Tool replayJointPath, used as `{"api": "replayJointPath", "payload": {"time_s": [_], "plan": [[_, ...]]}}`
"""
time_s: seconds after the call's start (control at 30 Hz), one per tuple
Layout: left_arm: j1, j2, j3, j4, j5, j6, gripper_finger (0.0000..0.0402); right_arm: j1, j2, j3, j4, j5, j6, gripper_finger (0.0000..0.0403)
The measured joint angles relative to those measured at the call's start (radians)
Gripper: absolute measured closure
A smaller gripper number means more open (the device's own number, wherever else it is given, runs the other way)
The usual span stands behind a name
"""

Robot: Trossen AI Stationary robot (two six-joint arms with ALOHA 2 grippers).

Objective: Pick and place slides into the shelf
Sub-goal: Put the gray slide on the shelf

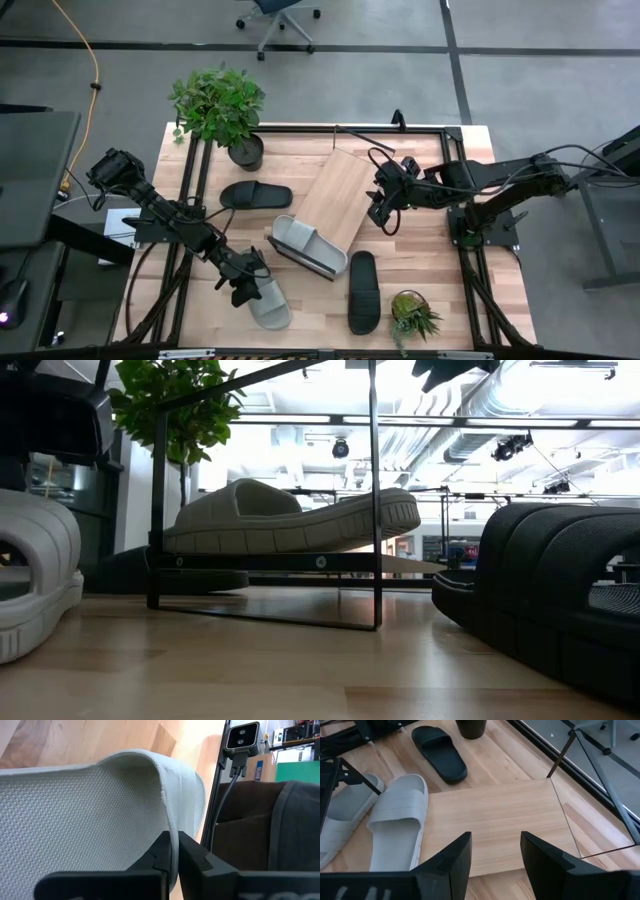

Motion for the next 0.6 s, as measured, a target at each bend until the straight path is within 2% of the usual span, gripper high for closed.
{"api": "replayJointPath", "payload": {"time_s": [0.17, 0.3, 0.47, 0.6], "plan": [[0.0, 0.0, 0.0, 0.004, 0.007, -0.003, 0.0381, 0.0, 0.0, 0.0, 0.0, 0.0, -0.008, 0.0243], [0.0, 0.0, 0.0, 0.008, 0.039, -0.043, 0.0395, 0.0, 0.0, 0.0, 0.0, 0.0, -0.01, 0.0243], [0.0, 0.0, 0.0, 0.06, 0.113, -0.104, 0.039, 0.0, 0.0, 0.0, 0.0, 0.001, -0.012, 0.0243], [0.0, 0.0, 0.029, 0.077, 0.134, -0.108, 0.0397, 0.0, 0.0, 0.0, 0.002, 0.001, -0.012, 0.0243]]}}
